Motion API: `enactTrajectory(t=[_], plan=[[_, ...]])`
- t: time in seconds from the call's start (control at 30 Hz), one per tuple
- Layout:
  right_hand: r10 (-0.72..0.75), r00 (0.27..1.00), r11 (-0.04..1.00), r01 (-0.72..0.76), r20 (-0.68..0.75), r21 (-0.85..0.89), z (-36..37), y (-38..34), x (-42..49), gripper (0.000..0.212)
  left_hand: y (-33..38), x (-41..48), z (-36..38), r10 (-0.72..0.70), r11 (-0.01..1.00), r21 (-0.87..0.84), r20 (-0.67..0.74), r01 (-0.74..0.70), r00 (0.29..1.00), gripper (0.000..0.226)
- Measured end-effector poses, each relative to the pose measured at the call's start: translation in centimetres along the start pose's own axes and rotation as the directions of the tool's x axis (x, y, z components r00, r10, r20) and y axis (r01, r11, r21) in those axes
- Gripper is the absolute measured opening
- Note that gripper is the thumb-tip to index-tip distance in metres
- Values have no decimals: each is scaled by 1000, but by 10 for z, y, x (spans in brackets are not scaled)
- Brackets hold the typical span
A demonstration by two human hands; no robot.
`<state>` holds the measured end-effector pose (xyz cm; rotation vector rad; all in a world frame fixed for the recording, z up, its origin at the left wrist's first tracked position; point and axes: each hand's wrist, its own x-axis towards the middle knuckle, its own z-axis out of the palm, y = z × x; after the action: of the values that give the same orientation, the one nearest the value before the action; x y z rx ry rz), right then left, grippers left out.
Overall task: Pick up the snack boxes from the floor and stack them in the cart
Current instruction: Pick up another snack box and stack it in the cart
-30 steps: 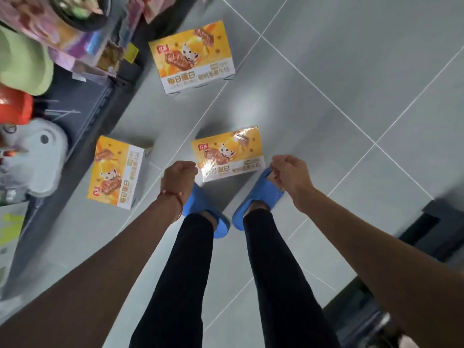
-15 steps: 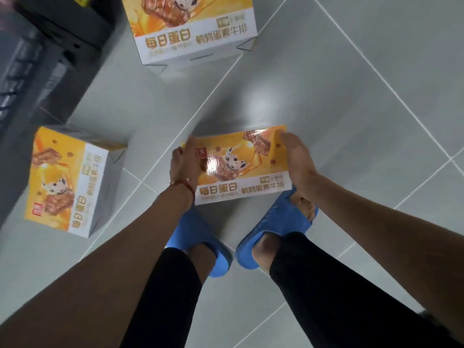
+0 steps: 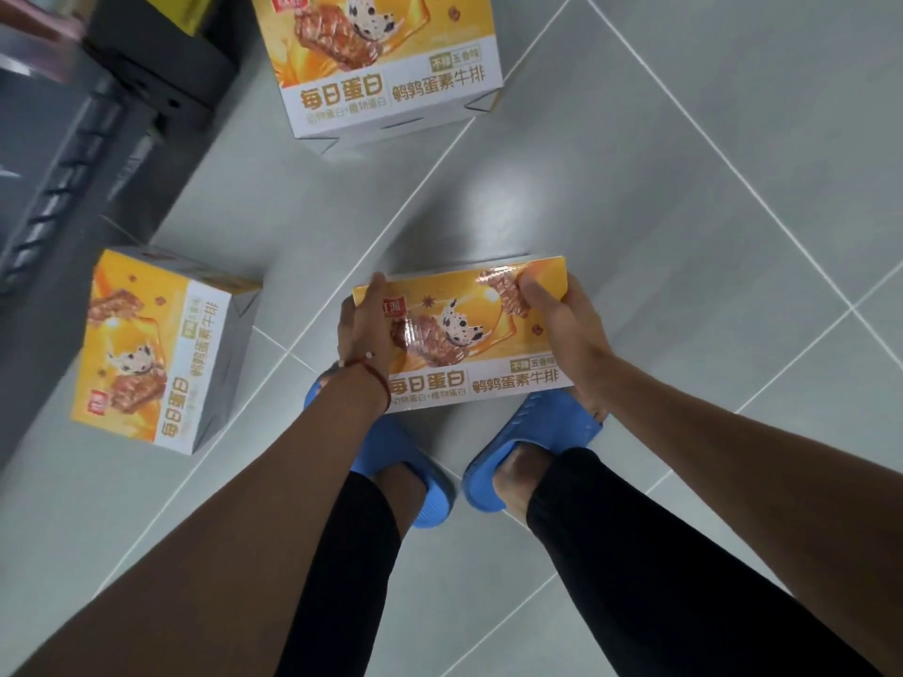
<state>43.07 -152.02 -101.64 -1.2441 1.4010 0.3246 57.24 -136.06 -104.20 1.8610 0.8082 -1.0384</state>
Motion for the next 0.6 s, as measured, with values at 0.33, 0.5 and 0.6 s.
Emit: enactTrajectory(t=[0.33, 0.5, 0.6], plan=[[-35, 999, 995, 34, -7, -98, -34, -75, -153, 52, 49, -154, -86, -31, 987, -156, 117, 49, 993, 31], [-43, 998, 998, 45, 49, -34, -53, -122, -250, 53, 75, -259, -133, 4, 974, -224, 108, 21, 994, 28], [-58, 996, 997, 54, 73, 53, -58, -145, -310, 54, 96, -312, -164, 12, 969, -247, 83, 9, 996, 27]])
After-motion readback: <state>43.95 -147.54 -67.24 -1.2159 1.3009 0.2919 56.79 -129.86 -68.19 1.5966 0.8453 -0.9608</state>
